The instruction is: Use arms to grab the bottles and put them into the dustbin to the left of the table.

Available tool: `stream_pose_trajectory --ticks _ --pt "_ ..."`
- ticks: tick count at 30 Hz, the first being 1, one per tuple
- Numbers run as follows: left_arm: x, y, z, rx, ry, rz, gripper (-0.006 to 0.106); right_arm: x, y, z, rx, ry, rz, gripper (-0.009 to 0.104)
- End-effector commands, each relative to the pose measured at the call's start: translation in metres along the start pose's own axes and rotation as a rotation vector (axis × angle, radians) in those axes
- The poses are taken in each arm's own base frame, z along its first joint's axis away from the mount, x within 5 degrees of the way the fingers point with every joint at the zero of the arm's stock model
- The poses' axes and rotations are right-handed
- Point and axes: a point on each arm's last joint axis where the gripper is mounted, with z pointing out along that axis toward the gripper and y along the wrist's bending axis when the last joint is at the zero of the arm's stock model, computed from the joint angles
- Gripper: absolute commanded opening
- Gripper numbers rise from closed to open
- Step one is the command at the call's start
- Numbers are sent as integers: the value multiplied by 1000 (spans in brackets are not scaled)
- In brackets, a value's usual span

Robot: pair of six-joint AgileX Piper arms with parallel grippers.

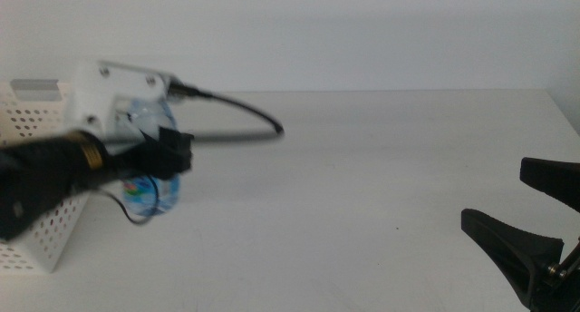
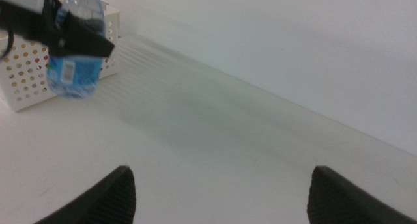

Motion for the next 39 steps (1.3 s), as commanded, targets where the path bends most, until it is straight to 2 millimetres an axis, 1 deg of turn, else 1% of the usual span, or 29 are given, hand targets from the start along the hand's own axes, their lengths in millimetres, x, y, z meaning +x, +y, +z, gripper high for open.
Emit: stream_pose_trajectory --ticks 1,6,9,11,15,18,22,25,31,35,39 --pt "-41 6 -17 -32 -74 -23 -5 -17 -2 -3 18 -105 -10 77" --pt "-81 26 -36 -140 37 -2 -5 -17 -2 -3 18 -105 -10 77" --pt "-99 39 -49 -202 91 23 -5 -17 -2 -3 18 -105 -10 77" --pt "-107 51 -59 -253 131 34 -5 -17 -2 -3 18 -105 -10 77" --pt "-116 76 -78 -344 206 43 -5 -17 -2 -3 18 -105 -10 77" --pt "-118 97 -88 -419 222 -3 -5 -17 -2 -3 18 -105 -10 77" --pt "-114 126 -90 -493 252 -47 -5 -17 -2 -3 18 -105 -10 77" --pt "-105 145 -79 -507 302 -63 -5 -17 -2 -3 18 -105 -10 77" --pt "-81 177 -48 -507 423 -63 -5 -17 -2 -3 18 -105 -10 77" --pt "-69 190 -25 -496 450 -80 -5 -17 -2 -3 18 -105 -10 77" --pt "-60 197 -2 -472 435 -109 -5 -17 -2 -3 18 -105 -10 77"
